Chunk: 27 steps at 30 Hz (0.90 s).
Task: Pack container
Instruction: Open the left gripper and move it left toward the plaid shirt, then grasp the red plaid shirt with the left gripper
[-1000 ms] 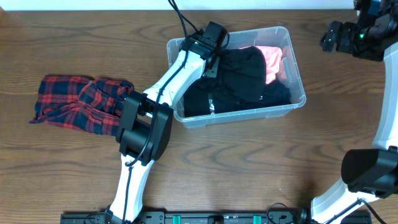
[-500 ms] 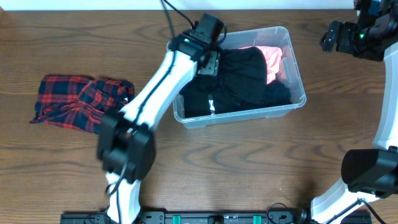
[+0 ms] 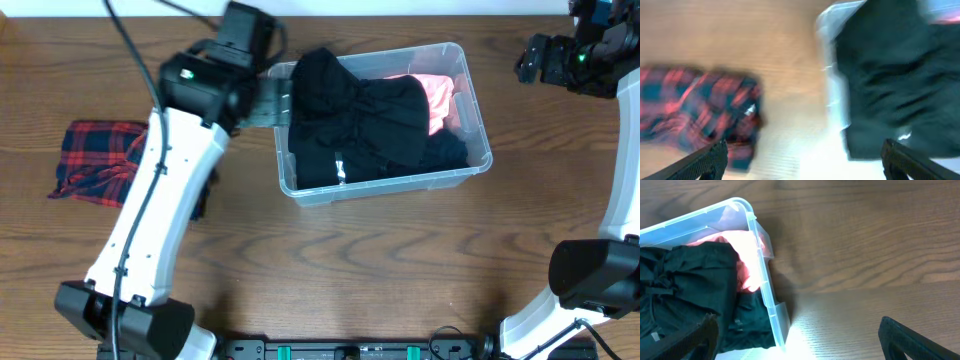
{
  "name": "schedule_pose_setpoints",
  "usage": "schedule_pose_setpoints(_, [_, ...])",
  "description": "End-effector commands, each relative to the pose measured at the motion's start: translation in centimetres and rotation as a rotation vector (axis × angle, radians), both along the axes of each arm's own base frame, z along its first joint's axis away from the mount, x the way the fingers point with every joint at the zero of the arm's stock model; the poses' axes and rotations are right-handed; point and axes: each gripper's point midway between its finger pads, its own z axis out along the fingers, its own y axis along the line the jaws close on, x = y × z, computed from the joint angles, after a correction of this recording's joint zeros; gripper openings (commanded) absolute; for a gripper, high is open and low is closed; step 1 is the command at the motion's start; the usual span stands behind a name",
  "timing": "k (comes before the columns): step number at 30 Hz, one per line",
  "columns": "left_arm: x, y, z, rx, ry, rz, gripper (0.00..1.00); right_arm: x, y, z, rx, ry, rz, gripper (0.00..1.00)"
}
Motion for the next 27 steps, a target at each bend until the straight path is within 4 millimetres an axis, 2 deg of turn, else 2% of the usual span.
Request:
schedule_pose_setpoints(1, [-0.6,3.4,-1.6,0.052,0.081,0.089,0.98,0.0,0.0,0.0,-0.011,0.0,0.016,0.99])
schedule_pose_setpoints(8, [-1.0,7.3,-5.3,0.14,0.152,0.18,0.98,0.0,0.0,0.0,-0.011,0.0,0.016,0.99])
schedule_pose_setpoints(16, [-0.9,8.5,-11.9,0.216,0.165,0.186,0.98,0.0,0.0,0.0,-0.011,0.0,0.016,0.99])
schedule_pose_setpoints(21, [-0.6,10.4,-14.0,0.335,0.125,0.209,0.98,0.0,0.0,0.0,-0.011,0.0,0.016,0.99])
schedule_pose_setpoints(27, [0.7,10.5,-16.3,0.364,0.123,0.187,0.98,0.0,0.0,0.0,-0.011,0.0,0.016,0.99])
